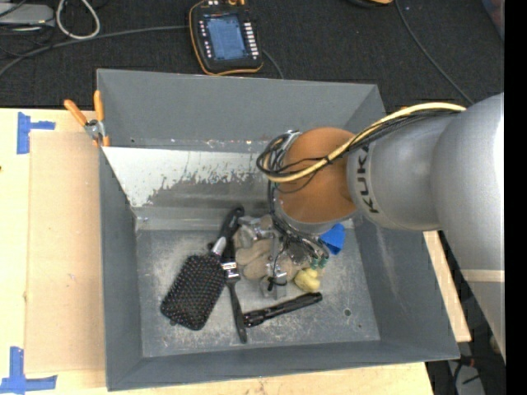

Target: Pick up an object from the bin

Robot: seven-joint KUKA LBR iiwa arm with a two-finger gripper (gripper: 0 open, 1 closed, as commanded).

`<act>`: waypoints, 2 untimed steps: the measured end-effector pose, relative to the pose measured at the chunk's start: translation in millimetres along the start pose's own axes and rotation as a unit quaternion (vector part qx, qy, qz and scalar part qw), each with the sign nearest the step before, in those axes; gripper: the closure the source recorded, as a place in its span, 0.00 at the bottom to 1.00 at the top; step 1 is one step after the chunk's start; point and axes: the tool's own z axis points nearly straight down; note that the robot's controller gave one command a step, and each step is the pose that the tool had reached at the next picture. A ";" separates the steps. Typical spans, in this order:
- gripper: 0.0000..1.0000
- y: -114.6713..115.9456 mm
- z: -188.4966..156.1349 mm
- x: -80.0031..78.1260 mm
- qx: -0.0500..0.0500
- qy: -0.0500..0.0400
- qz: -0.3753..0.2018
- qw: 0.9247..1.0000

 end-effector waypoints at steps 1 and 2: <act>0.00 -0.9 -7.6 -0.7 -0.002 0.003 0.018 1.000; 0.00 1.4 -13.8 27.8 0.000 -0.002 -0.136 0.991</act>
Offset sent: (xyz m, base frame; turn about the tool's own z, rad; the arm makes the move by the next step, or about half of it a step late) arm -0.0282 -0.0073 0.0131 -0.2776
